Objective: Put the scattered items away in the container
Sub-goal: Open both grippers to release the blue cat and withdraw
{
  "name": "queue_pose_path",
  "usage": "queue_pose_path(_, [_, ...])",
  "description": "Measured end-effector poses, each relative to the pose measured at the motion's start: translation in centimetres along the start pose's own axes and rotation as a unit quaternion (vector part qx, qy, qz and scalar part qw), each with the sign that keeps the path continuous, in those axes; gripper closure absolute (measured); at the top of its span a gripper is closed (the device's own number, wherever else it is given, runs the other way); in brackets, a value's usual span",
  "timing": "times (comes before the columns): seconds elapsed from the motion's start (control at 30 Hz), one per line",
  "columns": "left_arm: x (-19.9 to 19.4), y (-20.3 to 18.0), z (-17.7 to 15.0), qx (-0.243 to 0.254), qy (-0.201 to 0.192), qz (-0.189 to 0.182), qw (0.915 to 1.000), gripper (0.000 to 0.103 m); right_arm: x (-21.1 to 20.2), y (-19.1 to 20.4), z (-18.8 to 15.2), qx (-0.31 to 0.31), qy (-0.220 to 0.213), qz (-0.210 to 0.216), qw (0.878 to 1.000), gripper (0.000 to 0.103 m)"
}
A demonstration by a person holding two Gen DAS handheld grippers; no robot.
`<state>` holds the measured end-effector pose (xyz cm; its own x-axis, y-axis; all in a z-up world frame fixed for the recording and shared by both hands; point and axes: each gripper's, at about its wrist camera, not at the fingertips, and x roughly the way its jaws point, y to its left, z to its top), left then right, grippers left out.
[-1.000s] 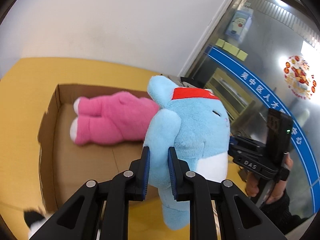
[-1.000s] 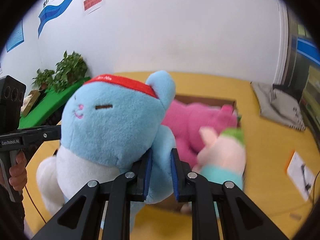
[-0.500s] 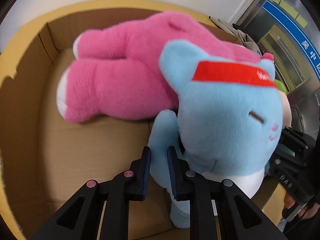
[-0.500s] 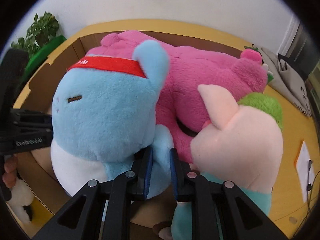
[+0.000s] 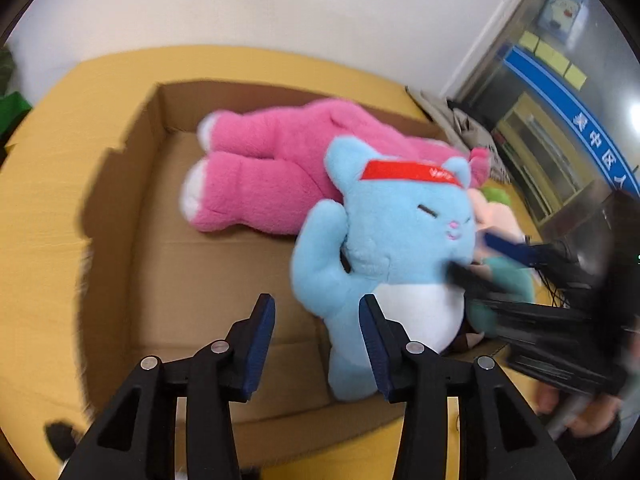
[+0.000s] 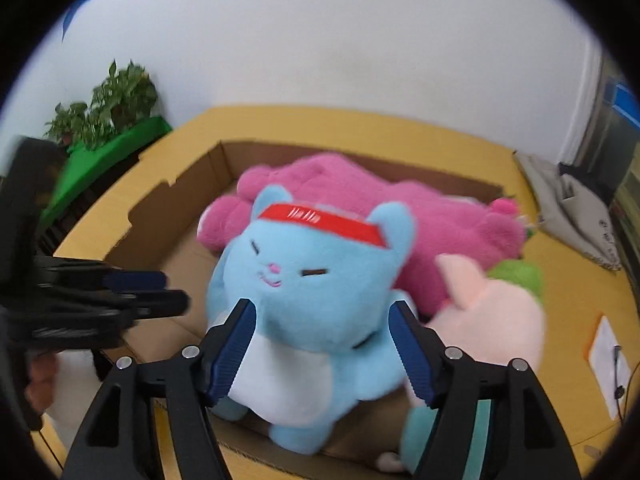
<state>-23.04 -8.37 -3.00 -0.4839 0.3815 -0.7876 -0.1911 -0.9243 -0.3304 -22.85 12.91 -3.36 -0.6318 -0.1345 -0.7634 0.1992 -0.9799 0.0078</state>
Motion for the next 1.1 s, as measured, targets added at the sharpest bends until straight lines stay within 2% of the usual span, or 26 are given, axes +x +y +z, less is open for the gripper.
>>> queue_pose_path(0.03, [-1.0,0.3,-0.4,-0.004,-0.010,0.000,0.9999,0.056,1.9,0.0,0.0,-0.002,0.018,-0.008,1.000,0.036])
queue_pose_path(0.07, [-2.1,0.4,-0.7,-0.007,-0.022,0.002,0.9997,0.056,3.4,-0.3,-0.4,0.010,0.028,0.002,1.000,0.033])
queue_pose_path(0.1, [-3.2,0.4,-1.1,-0.009,-0.033,0.007,0.9994,0.049,4.4,-1.1,-0.6,0.045,0.034,0.020,0.998,0.030])
queue_pose_path(0.13, [-4.0,0.2,-1.5,-0.009,-0.044,0.016,0.9989,0.035,4.4,-1.8,-0.8,0.072,0.038,0.037,0.996,0.027])
queue_pose_path(0.17, [-4.9,0.0,-2.0,-0.008,-0.056,0.025,0.9981,0.028,4.2,-2.4,-1.0,0.096,0.039,0.051,0.993,0.024])
queue_pose_path(0.2, [-5.9,-0.4,-2.7,-0.008,-0.071,0.032,0.9969,0.018,3.5,-2.7,-1.3,0.108,0.032,0.058,0.992,0.024])
queue_pose_path(0.3, [-8.3,-1.5,-4.3,-0.007,-0.112,0.029,0.9933,0.010,0.4,-2.2,-1.9,0.103,0.016,0.035,0.994,0.024])
queue_pose_path(0.33, [-8.8,-1.8,-4.9,-0.007,-0.122,0.023,0.9923,0.005,-1.1,-2.0,-2.2,0.100,-0.001,0.033,0.994,0.024])
queue_pose_path(0.4, [-9.2,-2.5,-6.2,-0.014,-0.131,0.020,0.9911,0.000,-4.9,-1.9,-3.3,0.101,-0.046,0.032,0.993,0.024])
queue_pose_path(0.5, [-9.5,-3.4,-7.8,-0.020,-0.132,0.016,0.9910,0.000,-9.7,-2.0,-6.2,0.115,-0.093,0.014,0.989,0.022])
queue_pose_path(0.63, [-10.2,-4.5,-9.6,-0.013,-0.146,0.022,0.9890,0.000,-11.1,-0.9,-8.3,0.093,-0.065,-0.032,0.993,0.022])
queue_pose_path(0.87, [-12.9,-7.6,-11.5,0.044,-0.182,0.067,0.9799,0.000,-14.7,-0.8,-10.5,0.085,-0.098,-0.079,0.988,0.022])
queue_pose_path(1.1, [-13.6,-9.2,-12.4,0.054,-0.200,0.084,0.9747,0.000,-16.4,-0.9,-10.9,0.066,-0.102,-0.101,0.988,0.022])
